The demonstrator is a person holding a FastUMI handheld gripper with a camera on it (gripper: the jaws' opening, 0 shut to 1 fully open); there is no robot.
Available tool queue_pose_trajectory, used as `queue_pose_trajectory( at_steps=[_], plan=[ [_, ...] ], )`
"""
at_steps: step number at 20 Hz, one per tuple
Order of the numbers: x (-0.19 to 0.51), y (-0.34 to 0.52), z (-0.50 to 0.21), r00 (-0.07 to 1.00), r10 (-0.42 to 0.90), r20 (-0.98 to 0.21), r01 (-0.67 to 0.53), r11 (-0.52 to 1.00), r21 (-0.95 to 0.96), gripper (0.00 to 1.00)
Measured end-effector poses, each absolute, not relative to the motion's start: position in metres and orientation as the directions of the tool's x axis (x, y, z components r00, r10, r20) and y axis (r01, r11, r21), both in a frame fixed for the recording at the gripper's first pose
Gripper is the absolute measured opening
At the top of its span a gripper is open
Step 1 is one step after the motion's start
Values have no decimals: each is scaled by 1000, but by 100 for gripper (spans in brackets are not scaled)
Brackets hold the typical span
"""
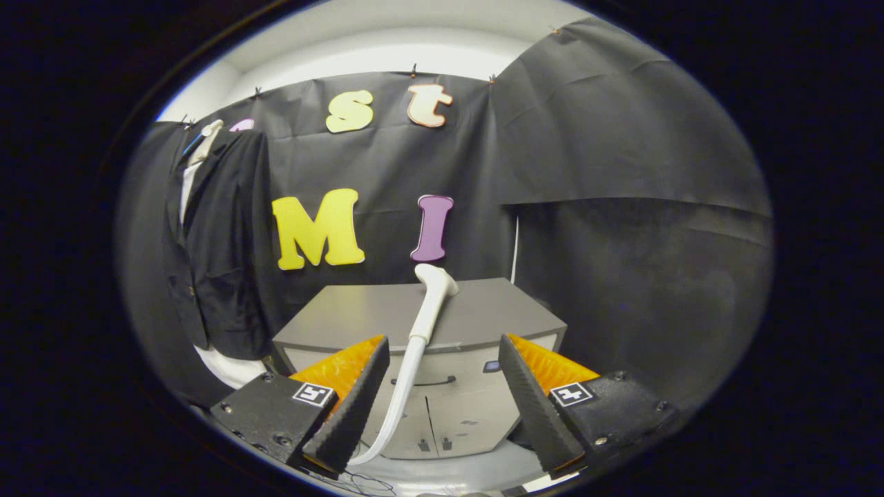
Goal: Iron the clothes twice with a garment steamer, once on the left side and once on the right side.
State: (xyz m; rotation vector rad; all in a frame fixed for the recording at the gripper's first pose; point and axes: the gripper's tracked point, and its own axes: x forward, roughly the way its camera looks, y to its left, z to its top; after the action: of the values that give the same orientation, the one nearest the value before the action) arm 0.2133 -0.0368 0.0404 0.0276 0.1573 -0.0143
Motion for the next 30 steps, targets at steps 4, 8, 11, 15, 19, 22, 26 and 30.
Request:
queue_pose_trajectory(
  at_steps=[4,8,11,15,19,22,26,30],
  plan=[
    [289,-29,26,970,53,-239,-39,997,63,99],
    [353,-22,7,944,132,-303,-115,991,74,97],
    [389,-17,-7,918,184,-350,-155,982,111,94],
    [418,-11,-26,874,239,-422,-179,968,176,83],
    [433,-9,-29,866,247,-434,-161,961,226,71],
    [431,-12,-27,846,273,-458,-119,934,338,61],
    [435,-5,-23,836,333,-436,-141,898,416,42],
    [429,-2,-12,860,324,-395,-169,909,380,35]
  ],
)
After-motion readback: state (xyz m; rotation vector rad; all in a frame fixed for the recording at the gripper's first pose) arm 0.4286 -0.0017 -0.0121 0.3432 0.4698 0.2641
